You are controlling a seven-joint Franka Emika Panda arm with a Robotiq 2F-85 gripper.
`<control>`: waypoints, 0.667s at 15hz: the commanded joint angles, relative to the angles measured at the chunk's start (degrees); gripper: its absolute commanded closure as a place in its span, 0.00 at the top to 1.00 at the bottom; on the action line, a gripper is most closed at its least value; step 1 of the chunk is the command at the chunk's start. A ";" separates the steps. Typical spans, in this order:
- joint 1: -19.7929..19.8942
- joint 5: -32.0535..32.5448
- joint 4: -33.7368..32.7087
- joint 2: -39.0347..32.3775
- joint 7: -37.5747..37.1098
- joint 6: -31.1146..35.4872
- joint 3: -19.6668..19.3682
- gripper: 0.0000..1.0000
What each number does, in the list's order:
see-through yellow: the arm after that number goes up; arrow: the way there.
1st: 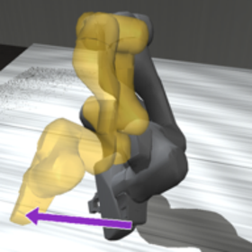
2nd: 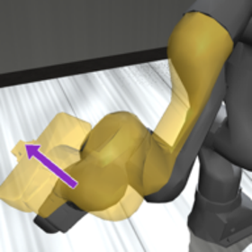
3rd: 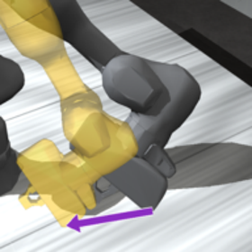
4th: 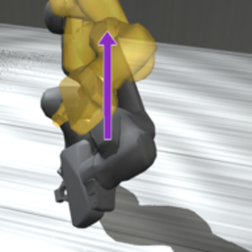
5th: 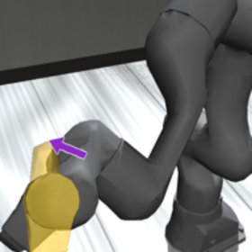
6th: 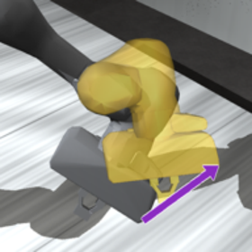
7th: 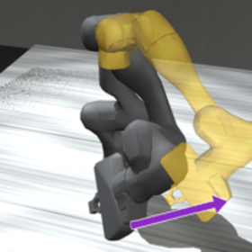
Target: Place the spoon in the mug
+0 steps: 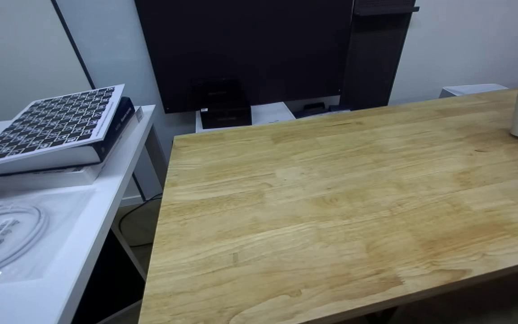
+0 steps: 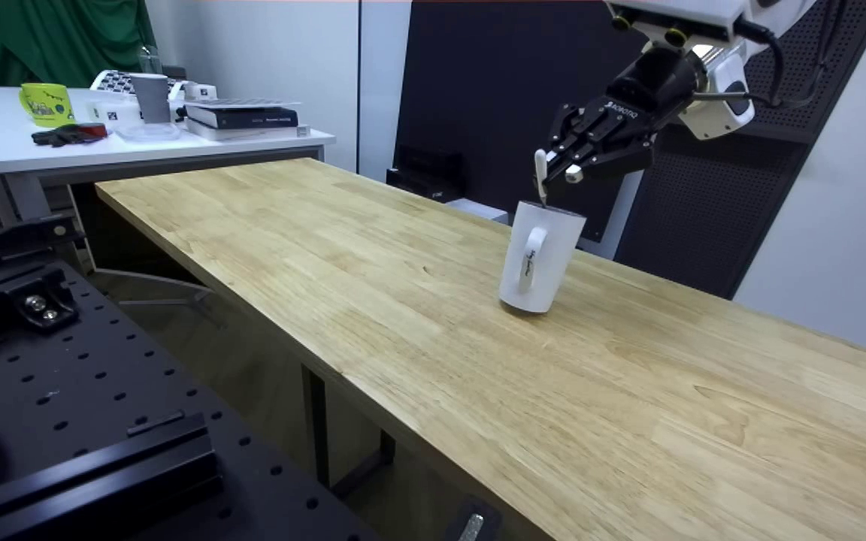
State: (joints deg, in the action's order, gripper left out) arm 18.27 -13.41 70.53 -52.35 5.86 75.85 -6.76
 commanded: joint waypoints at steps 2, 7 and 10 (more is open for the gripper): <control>-0.35 0.27 -0.58 -0.53 0.64 1.57 1.32 0.03; -0.76 0.93 -0.50 -0.30 1.62 2.53 1.43 0.03; -0.64 0.82 -0.39 -0.20 1.90 2.86 1.50 0.03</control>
State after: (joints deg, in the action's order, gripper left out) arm 17.30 -13.11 70.68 -52.31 7.29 77.78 -5.85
